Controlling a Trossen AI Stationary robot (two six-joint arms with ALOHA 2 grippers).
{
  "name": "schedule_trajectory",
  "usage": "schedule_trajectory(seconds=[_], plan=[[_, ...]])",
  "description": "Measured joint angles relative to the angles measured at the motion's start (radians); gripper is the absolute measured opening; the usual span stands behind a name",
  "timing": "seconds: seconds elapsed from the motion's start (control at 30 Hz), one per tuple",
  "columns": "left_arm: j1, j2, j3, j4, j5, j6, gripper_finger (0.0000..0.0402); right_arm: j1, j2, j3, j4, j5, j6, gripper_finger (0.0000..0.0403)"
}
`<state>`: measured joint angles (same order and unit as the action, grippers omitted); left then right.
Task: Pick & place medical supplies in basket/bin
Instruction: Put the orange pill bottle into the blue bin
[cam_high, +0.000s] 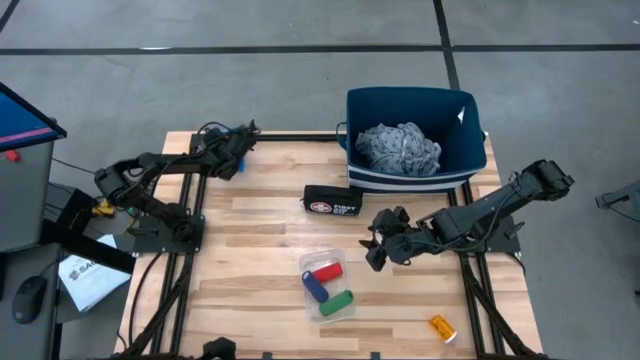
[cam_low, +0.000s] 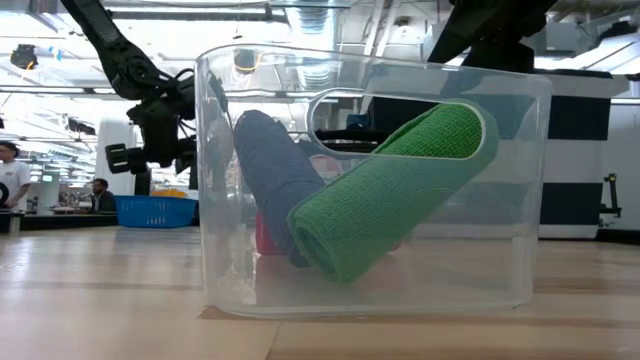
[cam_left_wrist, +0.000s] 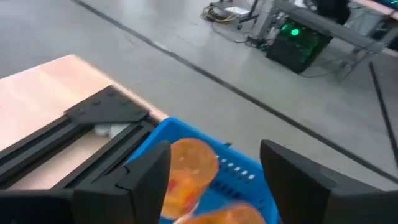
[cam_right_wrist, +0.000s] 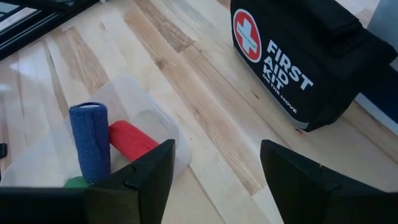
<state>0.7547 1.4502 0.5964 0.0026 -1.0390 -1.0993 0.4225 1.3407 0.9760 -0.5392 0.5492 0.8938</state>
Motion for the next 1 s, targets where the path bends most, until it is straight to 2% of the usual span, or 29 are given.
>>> schedule_trajectory(seconds=[0.2, 0.33, 0.43, 0.57, 0.67, 0.73, 0.83, 1.0], plan=[[-0.027, -0.016, 0.0, 0.239, 0.008, 0.286, 0.0267, 0.0, 0.0, 0.0, -0.005, 0.0, -0.002, 0.0233], [-0.063, -0.08, 0.0, 0.412, 0.095, 0.523, 0.0274, 0.002, 0.0, 0.0, -0.01, 0.0, -0.002, 0.0233], [-0.1, -0.152, 0.0, 0.515, 0.223, 0.693, 0.0274, 0.006, 0.0, 0.0, -0.034, -0.002, 0.03, 0.0233], [-0.159, -0.27, 0.0, 0.54, 0.487, 0.836, 0.027, 0.051, 0.0, 0.0, -0.125, -0.046, 0.124, 0.0233], [-0.217, -0.361, 0.0, 0.522, 0.719, 0.905, 0.027, 0.112, -0.001, 0.0, -0.216, -0.115, 0.252, 0.0233], [-0.271, -0.423, 0.0, 0.513, 0.816, 0.941, 0.0272, 0.162, -0.001, 0.0, -0.287, -0.199, 0.361, 0.0233], [-0.371, -0.504, 0.0, 0.47, 0.823, 0.997, 0.0278, 0.264, -0.001, 0.0, -0.355, -0.33, 0.507, 0.0233], [-0.503, -0.575, 0.0, 0.423, 0.765, 1.071, 0.0292, 0.403, 0.001, 0.0, -0.409, -0.52, 0.744, 0.0234]])
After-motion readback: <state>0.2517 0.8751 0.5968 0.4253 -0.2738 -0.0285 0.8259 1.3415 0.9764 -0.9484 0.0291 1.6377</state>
